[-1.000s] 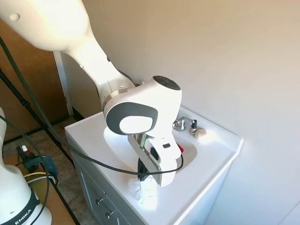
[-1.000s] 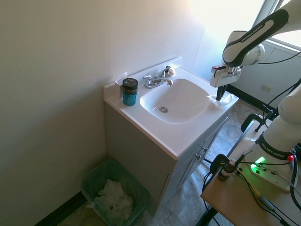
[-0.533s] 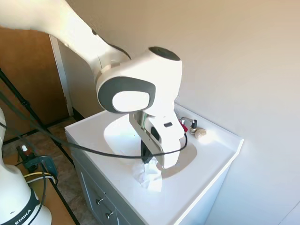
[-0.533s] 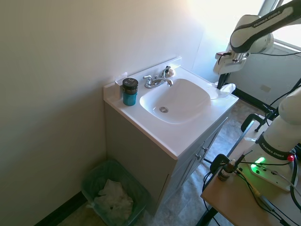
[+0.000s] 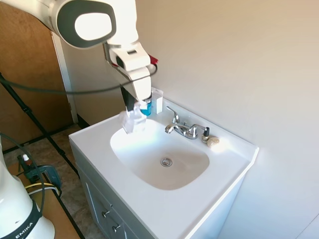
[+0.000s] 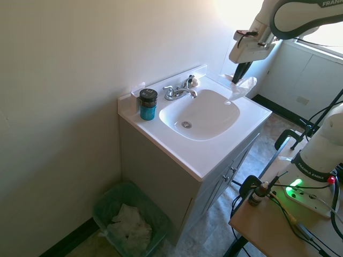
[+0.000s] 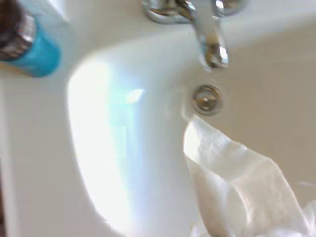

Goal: Throw the tissue in the trash bin

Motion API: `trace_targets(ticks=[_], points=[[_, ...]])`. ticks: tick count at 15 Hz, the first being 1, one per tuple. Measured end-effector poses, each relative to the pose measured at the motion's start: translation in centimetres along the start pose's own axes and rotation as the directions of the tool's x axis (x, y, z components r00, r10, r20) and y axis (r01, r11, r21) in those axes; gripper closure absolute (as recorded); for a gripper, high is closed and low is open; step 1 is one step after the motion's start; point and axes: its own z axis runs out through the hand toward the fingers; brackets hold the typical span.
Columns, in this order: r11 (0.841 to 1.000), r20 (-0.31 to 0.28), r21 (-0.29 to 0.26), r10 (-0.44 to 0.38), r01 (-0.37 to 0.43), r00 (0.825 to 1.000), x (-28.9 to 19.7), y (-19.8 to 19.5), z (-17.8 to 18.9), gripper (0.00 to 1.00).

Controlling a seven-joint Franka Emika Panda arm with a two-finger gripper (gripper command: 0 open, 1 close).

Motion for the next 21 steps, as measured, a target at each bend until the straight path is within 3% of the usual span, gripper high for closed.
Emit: trace_targets(ticks=[3,9,15,20,21], points=[[0.999,-0.017,-0.002,-0.044,0.044,0.999,-5.6,-5.5,-0.3,1.00],[0.990,-0.066,-0.014,-0.142,0.141,0.988,-17.0,-15.9,3.1,1.00],[0.980,-0.042,-0.057,-0.192,0.190,0.980,-23.2,-22.3,11.2,1.00],[0.971,-0.001,-0.119,-0.208,0.206,0.978,-25.9,-24.6,18.8,1.00],[0.970,0.003,-0.126,-0.210,0.209,0.978,-26.3,-25.1,19.9,0.00]])
